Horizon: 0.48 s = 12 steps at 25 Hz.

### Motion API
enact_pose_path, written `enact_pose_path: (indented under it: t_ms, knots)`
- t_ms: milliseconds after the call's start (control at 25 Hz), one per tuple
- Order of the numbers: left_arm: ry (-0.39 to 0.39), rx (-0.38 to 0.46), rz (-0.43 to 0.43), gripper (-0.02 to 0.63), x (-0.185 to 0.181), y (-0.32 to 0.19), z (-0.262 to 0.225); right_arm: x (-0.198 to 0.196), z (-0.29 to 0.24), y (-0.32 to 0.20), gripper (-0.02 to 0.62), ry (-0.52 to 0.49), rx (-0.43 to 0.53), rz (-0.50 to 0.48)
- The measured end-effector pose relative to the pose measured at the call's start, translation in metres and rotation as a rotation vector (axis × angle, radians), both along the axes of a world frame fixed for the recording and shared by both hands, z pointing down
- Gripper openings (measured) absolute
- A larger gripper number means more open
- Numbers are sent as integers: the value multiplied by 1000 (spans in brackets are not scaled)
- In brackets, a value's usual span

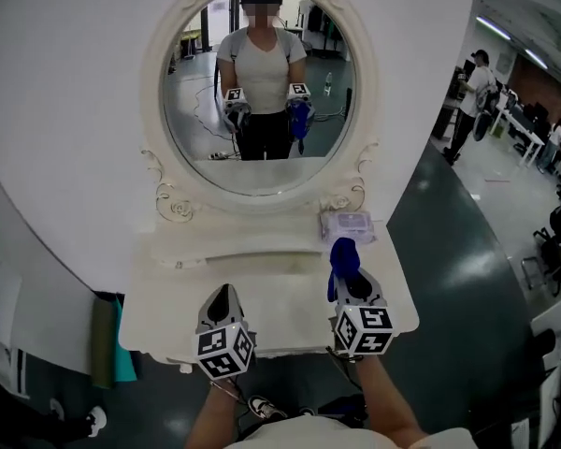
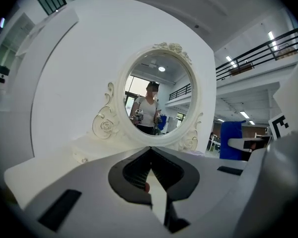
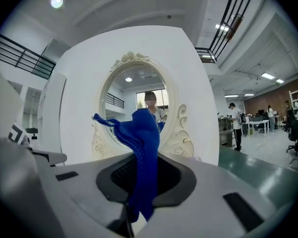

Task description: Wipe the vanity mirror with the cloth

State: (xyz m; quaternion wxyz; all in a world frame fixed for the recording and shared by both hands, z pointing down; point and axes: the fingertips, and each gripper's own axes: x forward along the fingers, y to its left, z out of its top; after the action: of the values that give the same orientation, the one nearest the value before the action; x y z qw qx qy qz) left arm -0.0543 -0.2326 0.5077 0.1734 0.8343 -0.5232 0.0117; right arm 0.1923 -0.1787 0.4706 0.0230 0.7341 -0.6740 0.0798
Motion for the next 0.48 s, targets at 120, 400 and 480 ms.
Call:
enact_pose_path:
  t_ms: [120,400,480]
  knots:
    - [-20,-12,10,5,13,16,5,13,11,21,66,-44,-15,14]
    - [-24,-52,24,5,37,61,11,32,27,64,66,-127,-33,1]
    - [-41,-51,30,5,42,72,11,34,30,72,66,-137,-39,-8]
